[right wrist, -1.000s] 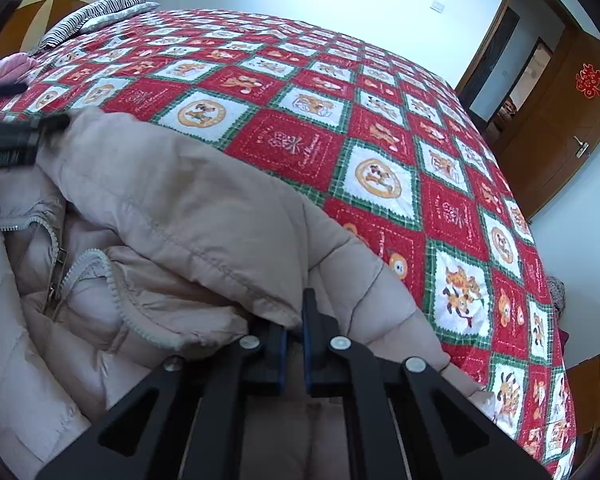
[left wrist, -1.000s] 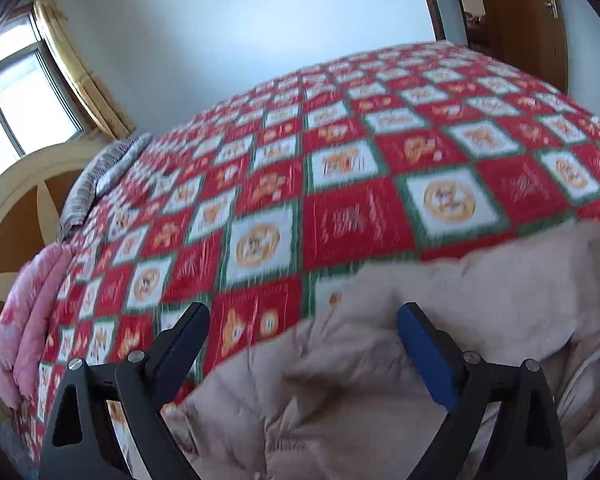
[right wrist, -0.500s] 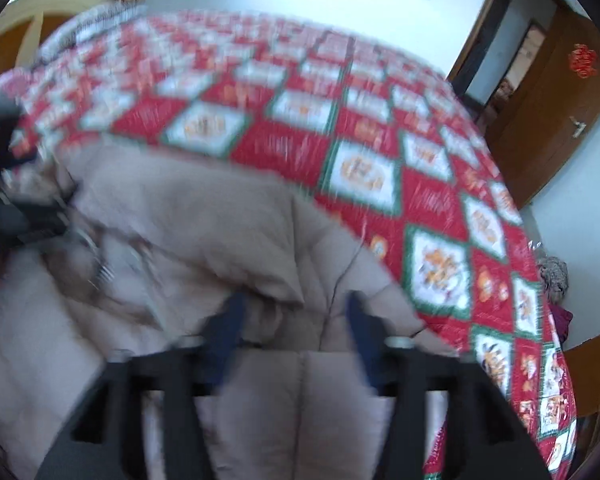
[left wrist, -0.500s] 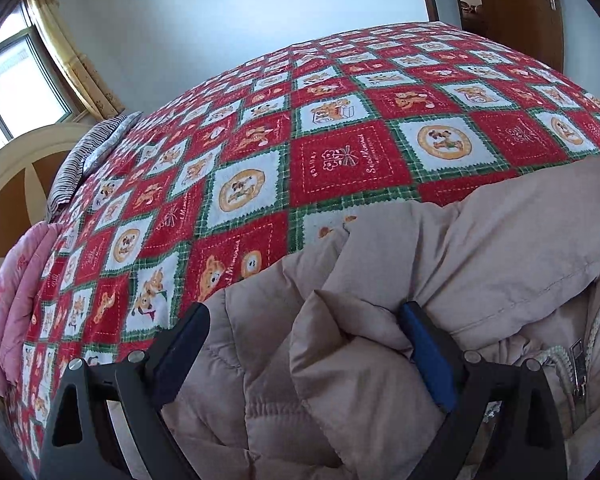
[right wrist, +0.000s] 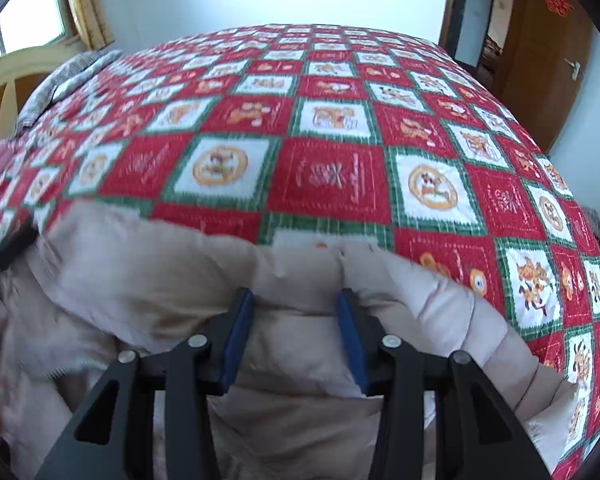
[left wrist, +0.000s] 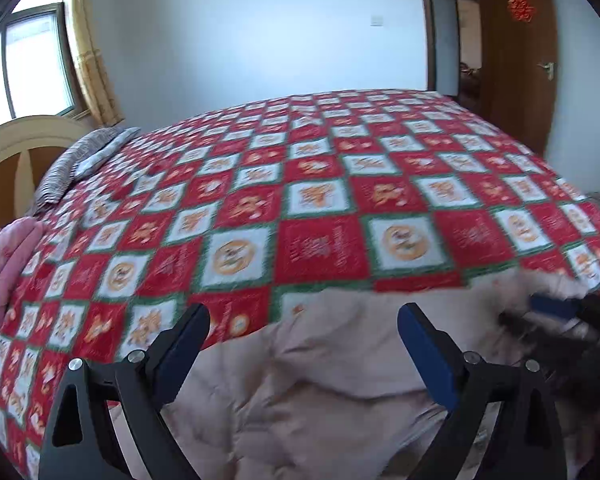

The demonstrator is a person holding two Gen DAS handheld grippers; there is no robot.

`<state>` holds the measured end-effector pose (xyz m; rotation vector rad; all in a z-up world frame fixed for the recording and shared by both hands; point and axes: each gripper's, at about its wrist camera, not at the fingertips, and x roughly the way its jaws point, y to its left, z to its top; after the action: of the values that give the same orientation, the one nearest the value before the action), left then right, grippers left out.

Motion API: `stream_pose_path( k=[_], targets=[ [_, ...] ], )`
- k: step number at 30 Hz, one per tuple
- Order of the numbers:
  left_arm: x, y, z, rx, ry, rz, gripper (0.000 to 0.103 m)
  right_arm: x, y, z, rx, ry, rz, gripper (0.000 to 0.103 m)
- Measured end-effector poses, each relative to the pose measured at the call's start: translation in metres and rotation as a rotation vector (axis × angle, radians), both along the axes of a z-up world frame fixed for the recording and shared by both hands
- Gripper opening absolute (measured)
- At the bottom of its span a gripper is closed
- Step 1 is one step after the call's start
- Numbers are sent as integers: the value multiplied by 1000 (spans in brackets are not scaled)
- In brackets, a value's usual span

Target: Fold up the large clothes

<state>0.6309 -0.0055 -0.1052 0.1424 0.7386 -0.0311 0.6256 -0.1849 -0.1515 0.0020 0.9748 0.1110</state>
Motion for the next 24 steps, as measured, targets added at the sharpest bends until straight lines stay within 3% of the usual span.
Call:
stream_pose_path(
  k=[2, 5, 7, 10, 24],
  targets=[
    [13, -13, -9, -1, 39, -13, 95, -4, 0, -4, -15, 4, 14, 45],
    [30, -25, -45, 67, 154, 16, 95, -7, 0, -7, -13, -3, 19, 45],
    [30, -20, -61, 37, 180, 24, 96, -9, -2, -8, 3, -14, 21, 45],
    [30, -11, -68, -17, 192, 35, 97, -10, 3, -13, -17, -30, 28, 45],
    [33, -14, -87, -22, 220, 48, 102, -10, 15, -24, -96, -56, 10, 45]
  ],
)
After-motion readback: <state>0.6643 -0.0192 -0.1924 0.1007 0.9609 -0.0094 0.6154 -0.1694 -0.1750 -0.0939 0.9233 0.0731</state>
